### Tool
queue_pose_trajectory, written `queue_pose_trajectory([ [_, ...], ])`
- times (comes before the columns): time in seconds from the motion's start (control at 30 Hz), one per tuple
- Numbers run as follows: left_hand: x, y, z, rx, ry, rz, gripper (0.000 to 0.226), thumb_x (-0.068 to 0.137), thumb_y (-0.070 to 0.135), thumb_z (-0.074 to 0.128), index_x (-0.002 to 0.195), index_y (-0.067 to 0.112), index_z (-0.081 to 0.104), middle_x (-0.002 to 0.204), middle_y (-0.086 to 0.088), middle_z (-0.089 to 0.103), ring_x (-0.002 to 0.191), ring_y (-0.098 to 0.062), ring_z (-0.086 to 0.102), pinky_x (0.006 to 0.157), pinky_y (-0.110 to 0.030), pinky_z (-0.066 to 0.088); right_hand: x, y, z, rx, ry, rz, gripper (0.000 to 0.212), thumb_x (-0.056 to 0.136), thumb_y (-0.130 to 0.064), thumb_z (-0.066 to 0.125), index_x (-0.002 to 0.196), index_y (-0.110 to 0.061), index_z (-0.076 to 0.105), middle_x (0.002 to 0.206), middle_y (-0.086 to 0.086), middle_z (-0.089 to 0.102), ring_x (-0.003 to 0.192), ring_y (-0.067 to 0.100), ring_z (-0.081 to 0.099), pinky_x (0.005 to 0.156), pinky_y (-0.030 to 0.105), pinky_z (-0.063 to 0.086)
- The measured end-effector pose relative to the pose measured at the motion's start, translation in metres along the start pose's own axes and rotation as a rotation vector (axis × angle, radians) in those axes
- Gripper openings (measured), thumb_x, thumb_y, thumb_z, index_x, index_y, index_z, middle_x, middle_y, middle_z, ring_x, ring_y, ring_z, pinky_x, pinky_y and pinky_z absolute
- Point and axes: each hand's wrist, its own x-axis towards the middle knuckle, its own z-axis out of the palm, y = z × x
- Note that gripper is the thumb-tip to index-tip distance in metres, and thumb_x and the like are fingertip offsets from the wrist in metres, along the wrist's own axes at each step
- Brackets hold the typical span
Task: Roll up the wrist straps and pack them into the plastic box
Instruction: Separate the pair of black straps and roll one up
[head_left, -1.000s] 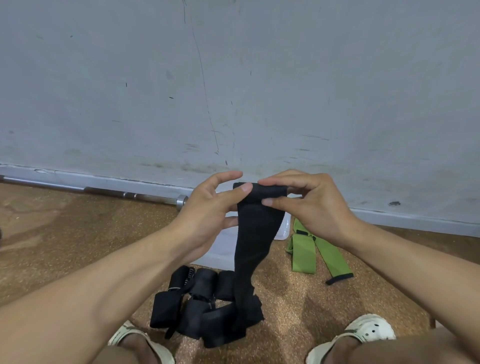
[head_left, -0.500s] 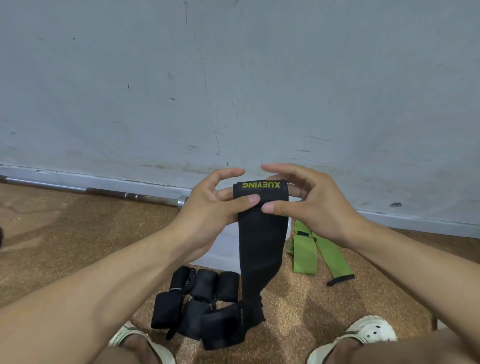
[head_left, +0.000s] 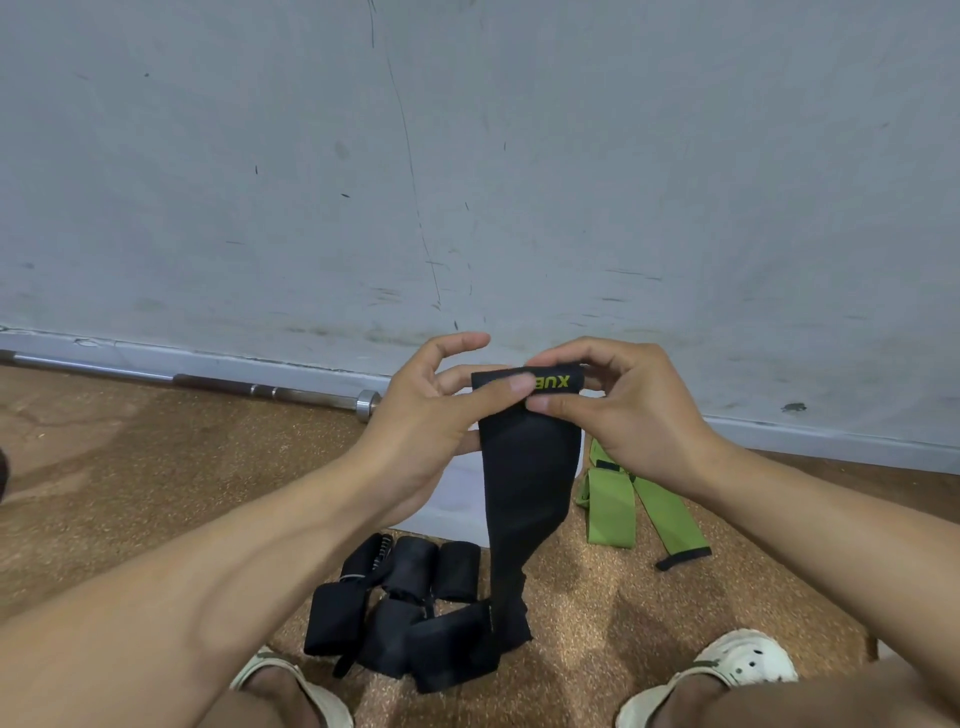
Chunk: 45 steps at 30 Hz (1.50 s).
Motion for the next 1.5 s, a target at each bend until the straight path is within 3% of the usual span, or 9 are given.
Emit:
queue_pose_trajectory([
  [0.17,-0.004,0.003,0.0,0.048,-0.018,-0.08,0.073,0.069,0.035,0.08,0.135,0.021,0.052,0.107,-0.005,0.077,0.098,-0.02,0.074,0.091,-0.048,0.06,0.002,0.001,0.004,0.016,0.059,-0.111,0.03,0.076,0.002,0.084,0.09,-0.025,0.078,0.096,-0.002,0.077,0.097,0.021,0.073,0.091,0.038,0.059],
  [0.33,-0.004,0.0,-0.003,0.045,-0.017,-0.065,0.055,0.087,0.013,0.074,0.136,0.022,0.051,0.11,-0.005,0.078,0.1,-0.02,0.075,0.086,-0.041,0.061,0.004,0.002,0.004,0.087,-0.01,-0.067,0.032,0.075,0.01,0.082,0.089,-0.018,0.078,0.105,0.0,0.078,0.101,0.015,0.073,0.091,0.024,0.056],
  [0.6,-0.001,0.003,-0.011,0.064,-0.023,-0.002,0.067,0.083,-0.001,0.076,0.139,0.024,0.048,0.118,-0.01,0.075,0.108,-0.025,0.073,0.091,-0.04,0.06,0.004,-0.001,-0.005,0.29,-0.132,0.207,0.054,0.074,-0.021,0.08,0.127,-0.02,0.068,0.125,0.001,0.072,0.108,0.024,0.074,0.092,0.035,0.06],
  [0.77,0.001,-0.001,-0.011,0.072,-0.03,0.009,0.072,0.081,-0.006,0.077,0.139,0.026,0.049,0.119,-0.012,0.074,0.108,-0.025,0.073,0.091,-0.043,0.06,0.002,0.002,-0.002,0.303,-0.12,0.237,0.043,0.074,-0.017,0.078,0.116,-0.012,0.071,0.114,0.008,0.077,0.102,0.026,0.076,0.085,0.033,0.062],
  [0.93,0.0,-0.002,-0.01,0.039,-0.016,-0.014,0.073,0.071,0.016,0.082,0.136,0.024,0.052,0.117,-0.01,0.075,0.106,-0.026,0.074,0.091,-0.045,0.059,0.003,0.002,0.001,0.292,-0.061,0.191,0.036,0.078,-0.009,0.079,0.112,-0.011,0.072,0.113,0.012,0.075,0.098,0.031,0.077,0.086,0.041,0.063],
  [1.07,-0.004,0.001,-0.007,0.046,-0.029,-0.101,0.062,0.08,0.043,0.073,0.132,0.012,0.06,0.117,-0.01,0.075,0.108,-0.029,0.072,0.09,-0.045,0.06,0.003,0.002,0.003,0.258,-0.009,0.149,0.031,0.081,0.001,0.079,0.108,-0.013,0.074,0.106,0.021,0.075,0.097,0.04,0.074,0.089,0.047,0.062],
  [1.17,-0.006,0.002,-0.005,0.061,-0.04,-0.148,0.06,0.086,0.05,0.066,0.129,0.008,0.063,0.121,-0.013,0.073,0.112,-0.03,0.07,0.093,-0.048,0.059,0.003,0.003,0.004,0.178,-0.009,0.069,0.031,0.079,0.002,0.081,0.101,-0.019,0.076,0.102,0.01,0.078,0.102,0.034,0.072,0.089,0.039,0.062],
  [1.3,-0.003,0.002,-0.007,-0.008,0.015,-0.179,0.041,0.092,0.031,0.07,0.126,0.009,0.064,0.11,-0.012,0.075,0.098,-0.026,0.073,0.082,-0.038,0.062,0.002,0.005,0.006,0.096,-0.017,0.014,0.034,0.076,0.003,0.084,0.096,-0.023,0.078,0.099,0.001,0.079,0.101,0.027,0.071,0.089,0.029,0.059],
  [1.5,-0.001,0.004,-0.009,-0.138,0.054,-0.182,0.049,0.086,0.009,0.076,0.131,0.014,0.058,0.102,-0.01,0.079,0.09,-0.023,0.076,0.075,-0.033,0.062,0.0,0.005,0.0,0.175,-0.101,0.127,0.035,0.074,-0.004,0.085,0.105,-0.019,0.077,0.107,0.005,0.079,0.106,0.024,0.074,0.09,0.032,0.061],
])
